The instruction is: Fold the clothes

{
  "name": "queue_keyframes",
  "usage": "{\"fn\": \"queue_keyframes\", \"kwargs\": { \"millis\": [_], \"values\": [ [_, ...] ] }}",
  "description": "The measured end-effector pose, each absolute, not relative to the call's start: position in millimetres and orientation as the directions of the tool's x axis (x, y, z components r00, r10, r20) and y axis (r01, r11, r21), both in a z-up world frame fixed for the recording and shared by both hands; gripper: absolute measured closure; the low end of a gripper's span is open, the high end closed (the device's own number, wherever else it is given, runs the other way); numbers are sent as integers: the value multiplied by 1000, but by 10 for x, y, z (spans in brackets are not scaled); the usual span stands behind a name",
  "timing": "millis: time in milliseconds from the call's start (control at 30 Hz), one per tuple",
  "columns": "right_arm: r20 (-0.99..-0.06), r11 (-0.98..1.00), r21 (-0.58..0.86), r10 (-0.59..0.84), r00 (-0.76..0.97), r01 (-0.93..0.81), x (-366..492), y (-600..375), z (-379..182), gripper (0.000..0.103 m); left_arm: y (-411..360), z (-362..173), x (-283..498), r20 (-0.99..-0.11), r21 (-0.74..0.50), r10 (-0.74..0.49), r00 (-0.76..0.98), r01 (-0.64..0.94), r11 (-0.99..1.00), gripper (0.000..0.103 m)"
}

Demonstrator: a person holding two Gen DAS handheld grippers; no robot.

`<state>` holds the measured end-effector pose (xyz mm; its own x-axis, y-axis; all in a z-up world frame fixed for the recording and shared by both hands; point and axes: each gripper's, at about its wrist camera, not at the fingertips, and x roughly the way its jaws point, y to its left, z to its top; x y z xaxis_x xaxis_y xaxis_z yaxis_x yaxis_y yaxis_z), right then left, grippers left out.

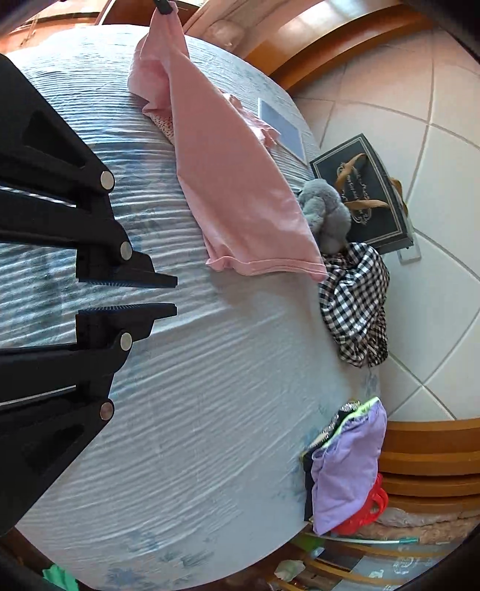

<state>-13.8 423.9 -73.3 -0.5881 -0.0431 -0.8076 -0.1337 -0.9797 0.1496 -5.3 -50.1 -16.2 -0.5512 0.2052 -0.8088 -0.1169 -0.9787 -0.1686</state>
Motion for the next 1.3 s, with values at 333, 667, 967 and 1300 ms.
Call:
{"fn": "queue_keyframes", "kwargs": {
  "millis": [333, 667, 967, 1300],
  "values": [
    [-861, -990, 140, -107, -497, -28, -1124, 3967, -1307, 65, -602, -199, -230, -810, -166, 155, -565, -33, -986, 98],
    [-899, -1000, 11, -10, -438, 0, -1534, 3654, -1563, 100, -682, -204, -264, -817, -153, 129, -563, -4, -988, 98],
    [-756, -988, -21, 115, -644, -153, -530, 4072, -399, 100, -417, 80, 261, -790, -175, 266, -553, -213, -961, 98],
    [-901, -937, -52, 194, -389, -347, 933, 4568, -1049, 99, 3, -535, 723, -883, -220, 353, -310, -391, -894, 85]
  ]
}}
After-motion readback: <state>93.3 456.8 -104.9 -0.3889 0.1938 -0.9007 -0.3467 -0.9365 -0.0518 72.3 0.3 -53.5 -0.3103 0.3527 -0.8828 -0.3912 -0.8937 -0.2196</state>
